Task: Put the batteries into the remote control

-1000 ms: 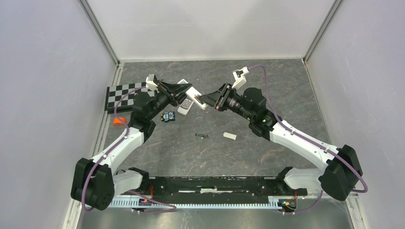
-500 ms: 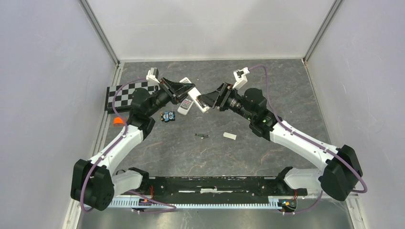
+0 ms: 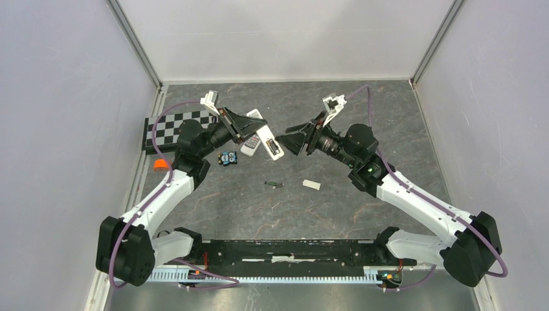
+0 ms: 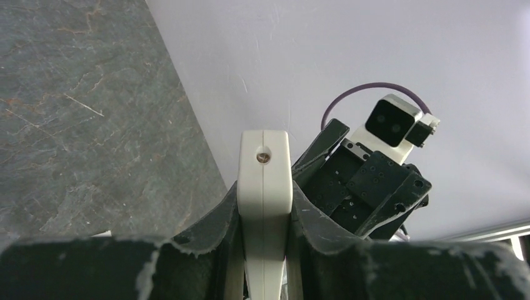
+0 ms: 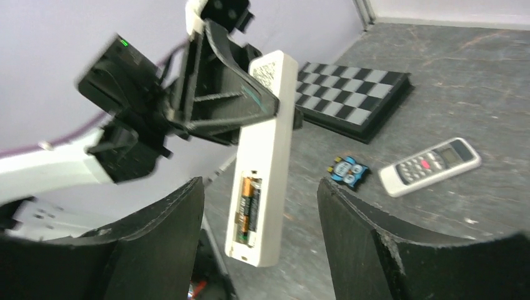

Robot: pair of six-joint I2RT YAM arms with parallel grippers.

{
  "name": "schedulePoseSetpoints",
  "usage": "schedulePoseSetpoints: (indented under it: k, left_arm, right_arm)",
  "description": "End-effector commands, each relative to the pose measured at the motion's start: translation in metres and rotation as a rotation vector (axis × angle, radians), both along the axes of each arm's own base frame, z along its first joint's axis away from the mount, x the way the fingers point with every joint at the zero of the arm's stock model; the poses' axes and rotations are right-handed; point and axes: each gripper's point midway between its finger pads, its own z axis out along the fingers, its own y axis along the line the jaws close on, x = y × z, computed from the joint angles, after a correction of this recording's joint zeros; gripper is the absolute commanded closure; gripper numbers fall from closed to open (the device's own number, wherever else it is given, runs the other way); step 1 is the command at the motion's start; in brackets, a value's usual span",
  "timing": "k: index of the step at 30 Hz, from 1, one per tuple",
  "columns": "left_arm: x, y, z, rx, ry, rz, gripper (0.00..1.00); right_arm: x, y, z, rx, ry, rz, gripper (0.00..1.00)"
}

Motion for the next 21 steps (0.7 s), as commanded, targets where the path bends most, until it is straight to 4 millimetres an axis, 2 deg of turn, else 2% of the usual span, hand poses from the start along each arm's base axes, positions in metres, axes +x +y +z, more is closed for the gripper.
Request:
schedulePoseSetpoints:
  k: [1,4,8,10,12,16,19,21]
  left_arm:
    - [-0.003,0.006,0.026,0.037,-0.145,0.015,0.98]
    - [0.006,0.015,0.006,0.114,-0.095,0.085,0.98]
    - [0.016,0.039,-0.033,0.252,-0.005,0.216,0.98]
    - [0.016,0.046,-0.050,0.293,0.026,0.249,0.98]
    - [0.013,0.050,-0.062,0.311,0.049,0.260,0.98]
    - [0.009,0.053,-0.073,0.320,0.067,0.271,0.98]
    - [0.009,0.055,-0.072,0.322,0.065,0.278,0.98]
    - [0.009,0.055,-0.071,0.323,0.059,0.281,0.98]
  right_arm:
    - [0.004,-0.011,-0.014,-0.206,-0.122,-0.026,0.28]
    - [0.020,-0.028,-0.043,-0.439,-0.167,-0.087,0.23]
    - [0.036,-0.065,-0.111,-0.819,-0.148,-0.112,0.16]
    - [0.035,-0.080,-0.147,-0.974,-0.122,-0.062,0.15]
    - [0.026,-0.087,-0.185,-1.094,-0.085,0.058,0.15]
    - [0.007,-0.100,-0.245,-1.267,0.011,0.245,0.18]
    - [0.009,-0.106,-0.269,-1.334,0.039,0.275,0.21]
    - [0.015,-0.109,-0.280,-1.376,0.058,0.277,0.26]
